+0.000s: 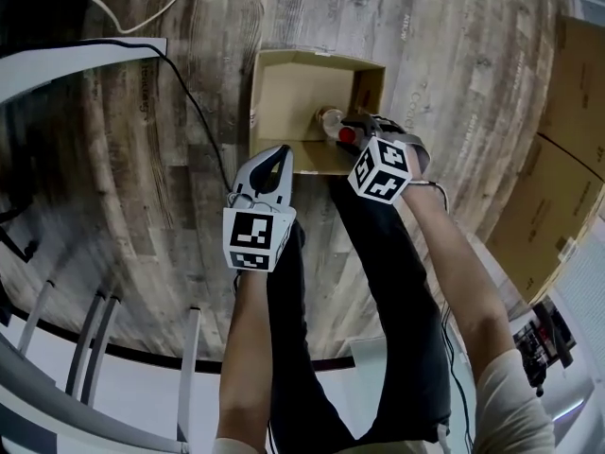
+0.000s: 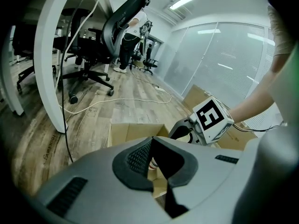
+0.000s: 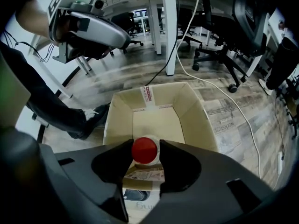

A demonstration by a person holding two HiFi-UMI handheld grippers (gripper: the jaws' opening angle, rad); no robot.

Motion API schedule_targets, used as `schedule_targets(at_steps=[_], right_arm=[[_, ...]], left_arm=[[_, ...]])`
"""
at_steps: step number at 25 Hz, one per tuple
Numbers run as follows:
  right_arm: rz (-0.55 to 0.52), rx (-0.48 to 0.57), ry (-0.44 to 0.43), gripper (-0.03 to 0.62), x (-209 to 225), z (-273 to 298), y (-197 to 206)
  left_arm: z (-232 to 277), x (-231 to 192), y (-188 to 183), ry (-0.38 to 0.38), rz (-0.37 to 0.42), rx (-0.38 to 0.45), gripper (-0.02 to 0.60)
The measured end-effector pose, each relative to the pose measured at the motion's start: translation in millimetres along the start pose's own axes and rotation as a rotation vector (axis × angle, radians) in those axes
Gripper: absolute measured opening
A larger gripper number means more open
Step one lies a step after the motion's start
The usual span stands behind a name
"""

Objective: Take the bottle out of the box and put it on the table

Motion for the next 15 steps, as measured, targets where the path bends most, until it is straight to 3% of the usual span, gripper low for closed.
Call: schedule_targets(at_steps=[4,8,15], right_arm=[[-0.037,-0.037,0.033,0.184,0,1,-5],[-0.008,-0.047,0.055,0.181,-4,-18,-10],[0.02,-0.01,0.089,0.179,-3,-104,-50]], left_arm=[[-7,7,7,0.011,0.007,-0.015,0.012],[-23,19,7,0.031,0.025,-0.025,0.012],[-77,37,-37,0.024,0.024,0.003,0.012]])
Point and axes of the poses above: the fingertips, and each gripper's own axes: z forward along the fingers, x to its right, y out of its underside, the point moved 4 cm from there along -z, backward along the fingers, and after that the axes turned 11 degrees about -z, right-handed, at the moved point
